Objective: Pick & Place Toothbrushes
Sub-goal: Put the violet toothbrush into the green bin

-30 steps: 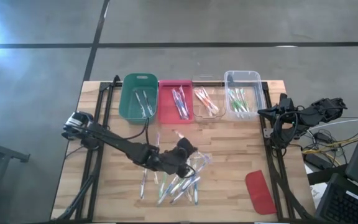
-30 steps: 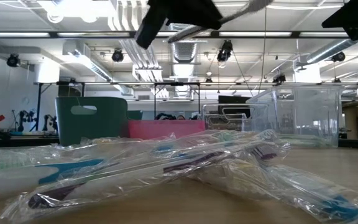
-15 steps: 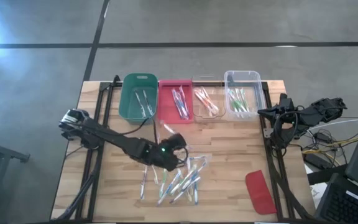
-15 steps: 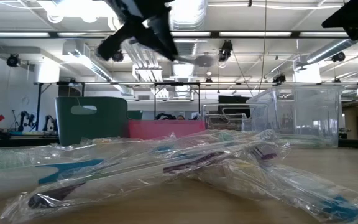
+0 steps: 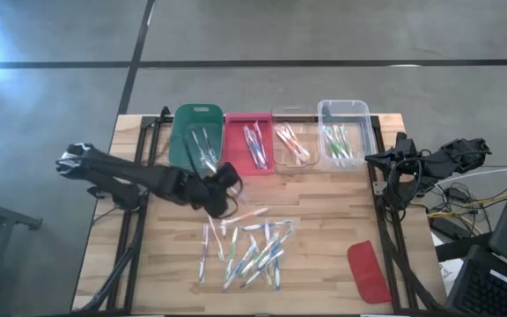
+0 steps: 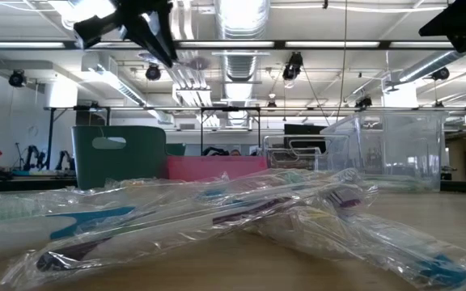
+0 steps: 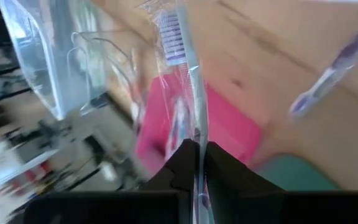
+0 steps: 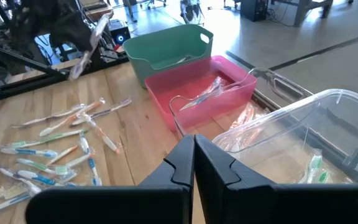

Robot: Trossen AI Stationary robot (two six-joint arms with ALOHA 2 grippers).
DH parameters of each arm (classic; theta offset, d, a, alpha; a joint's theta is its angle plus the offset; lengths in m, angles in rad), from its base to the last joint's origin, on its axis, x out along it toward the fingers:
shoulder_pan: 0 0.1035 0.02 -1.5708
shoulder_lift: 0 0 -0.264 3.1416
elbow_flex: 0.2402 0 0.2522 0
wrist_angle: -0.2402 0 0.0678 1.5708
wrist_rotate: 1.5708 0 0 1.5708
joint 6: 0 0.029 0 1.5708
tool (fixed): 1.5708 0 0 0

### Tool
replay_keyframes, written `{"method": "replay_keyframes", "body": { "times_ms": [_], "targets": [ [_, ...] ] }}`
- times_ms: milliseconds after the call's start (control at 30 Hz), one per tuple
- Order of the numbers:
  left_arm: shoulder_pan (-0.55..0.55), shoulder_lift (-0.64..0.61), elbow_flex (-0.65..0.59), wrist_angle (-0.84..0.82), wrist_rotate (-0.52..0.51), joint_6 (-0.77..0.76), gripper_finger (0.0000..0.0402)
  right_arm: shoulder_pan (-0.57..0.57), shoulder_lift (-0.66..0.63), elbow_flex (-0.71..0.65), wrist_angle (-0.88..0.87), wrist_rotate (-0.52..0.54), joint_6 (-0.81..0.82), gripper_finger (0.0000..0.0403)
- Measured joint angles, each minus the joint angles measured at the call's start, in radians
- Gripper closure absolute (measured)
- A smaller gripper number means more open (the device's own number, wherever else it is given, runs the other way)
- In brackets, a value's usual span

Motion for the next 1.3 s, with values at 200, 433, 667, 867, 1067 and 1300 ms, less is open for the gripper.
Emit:
{"method": "replay_keyframes", "body": {
  "times_ms": [200,433,667,867,1067,1300],
  "targets": [
    [0.108,-0.127,-0.067,-0.003,0.157,0.056,0.0376,0.0,0.0,0.0,0.0,0.0,0.0,0.0394],
    [0.245,-0.206,-0.132,-0.007,0.236,0.165,0.0376,0.0,0.0,0.0,0.0,0.0,0.0,0.0394],
    [0.431,-0.218,-0.141,-0.009,0.352,0.317,0.0376,0.0,0.0,0.0,0.0,0.0,0.0,0.0394],
    [0.578,-0.218,-0.137,-0.03,0.413,0.423,0.0376,0.0,0.0,0.0,0.0,0.0,0.0,0.0394],
    [0.697,-0.218,-0.104,-0.117,0.432,0.517,0.0376,0.0,0.0,0.0,0.0,0.0,0.0,0.0394],
    [0.823,-0.216,-0.094,-0.133,0.462,0.608,0.0376,0.0,0.0,0.0,0.0,0.0,0.0,0.0394]
  ]
}}
